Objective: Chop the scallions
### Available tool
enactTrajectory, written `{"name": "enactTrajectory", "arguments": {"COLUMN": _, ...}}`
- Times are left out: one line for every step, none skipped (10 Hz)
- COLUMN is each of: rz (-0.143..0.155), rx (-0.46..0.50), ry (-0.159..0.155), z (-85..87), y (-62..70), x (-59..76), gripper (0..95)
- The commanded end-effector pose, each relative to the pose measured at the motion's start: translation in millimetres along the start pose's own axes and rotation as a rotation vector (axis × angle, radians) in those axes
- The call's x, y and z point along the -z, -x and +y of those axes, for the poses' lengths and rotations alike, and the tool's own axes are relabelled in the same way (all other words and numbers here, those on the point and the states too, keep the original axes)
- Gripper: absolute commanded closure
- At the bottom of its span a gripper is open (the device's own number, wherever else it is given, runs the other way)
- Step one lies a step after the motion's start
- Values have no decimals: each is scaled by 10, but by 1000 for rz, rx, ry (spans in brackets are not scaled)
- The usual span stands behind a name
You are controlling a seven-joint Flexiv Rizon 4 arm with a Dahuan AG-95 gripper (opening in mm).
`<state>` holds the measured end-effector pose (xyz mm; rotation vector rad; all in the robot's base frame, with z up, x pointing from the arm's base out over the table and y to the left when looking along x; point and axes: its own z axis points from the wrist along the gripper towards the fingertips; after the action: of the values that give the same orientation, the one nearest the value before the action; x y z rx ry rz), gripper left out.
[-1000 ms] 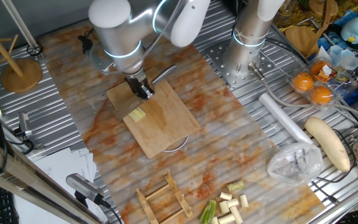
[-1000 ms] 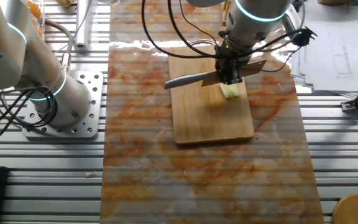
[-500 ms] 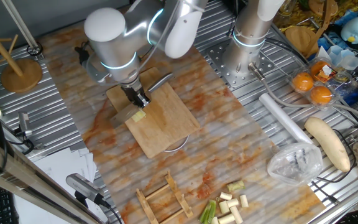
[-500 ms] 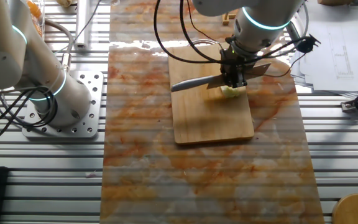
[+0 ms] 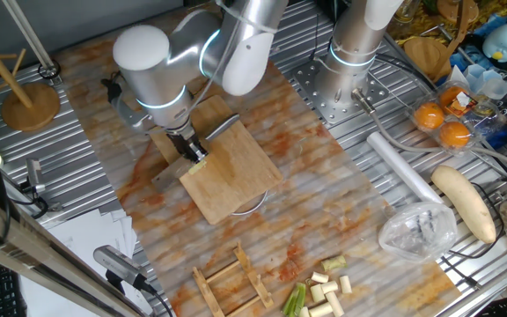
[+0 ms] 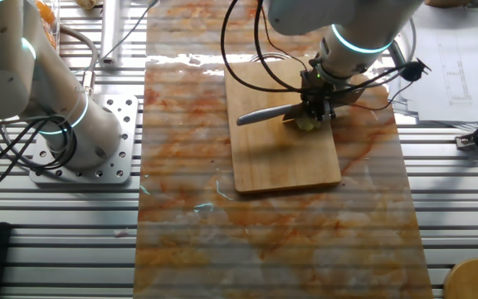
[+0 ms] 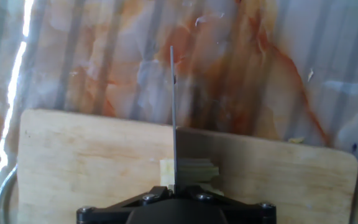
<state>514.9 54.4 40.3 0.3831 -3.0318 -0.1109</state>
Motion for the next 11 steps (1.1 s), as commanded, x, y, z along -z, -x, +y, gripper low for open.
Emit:
{"name": "enactTrajectory", "arguments": {"rz": 48, "rx": 46, "ry": -26, "z": -10, "y": -76, "x": 5, "gripper": 950}}
{"name": "enactTrajectory", "arguments": {"rz": 47, "rx": 58, "ry": -20, "z": -36, "y": -151, "x": 109, "gripper": 950}}
{"name": "enactTrajectory", "arguments": {"rz": 38, "rx": 62, "ry": 1, "z": -58, "y": -237, "x": 216, "gripper": 950}}
{"name": "enactTrajectory", "arguments": {"rz": 42, "rx": 60, "ry": 4, "z": -60, "y": -278, "x": 266, "gripper": 950}}
{"name": "enactTrajectory", "arguments": {"rz": 45, "rx": 59, "ry": 2, "z": -61, "y": -289, "x": 279, "gripper": 950}}
{"name": "enactTrajectory", "arguments": {"rz": 49, "rx": 59, "ry": -2, "z": -65, "y": -298, "x": 286, "gripper": 950}}
{"name": "enactTrajectory", "arguments": {"rz": 50, "rx": 63, "ry": -5, "z": -90, "y": -330, "x": 312, "gripper": 950}}
{"name": "enactTrajectory", "arguments": {"rz": 53, "rx": 78, "ry": -3, "z": -118, "y": -365, "x": 339, "gripper": 950}}
{"name": "enactTrajectory", "arguments": {"rz": 57, "rx": 89, "ry": -1, "z": -144, "y": -401, "x": 365, "gripper": 950}}
{"name": "enactTrajectory", "arguments": {"rz": 66, "rx": 91, "ry": -1, "z": -155, "y": -419, "x": 375, "gripper": 950}}
{"name": "enactTrajectory", "arguments": {"rz": 72, "rx": 90, "ry": -1, "z": -158, "y": -431, "x": 373, "gripper": 950}}
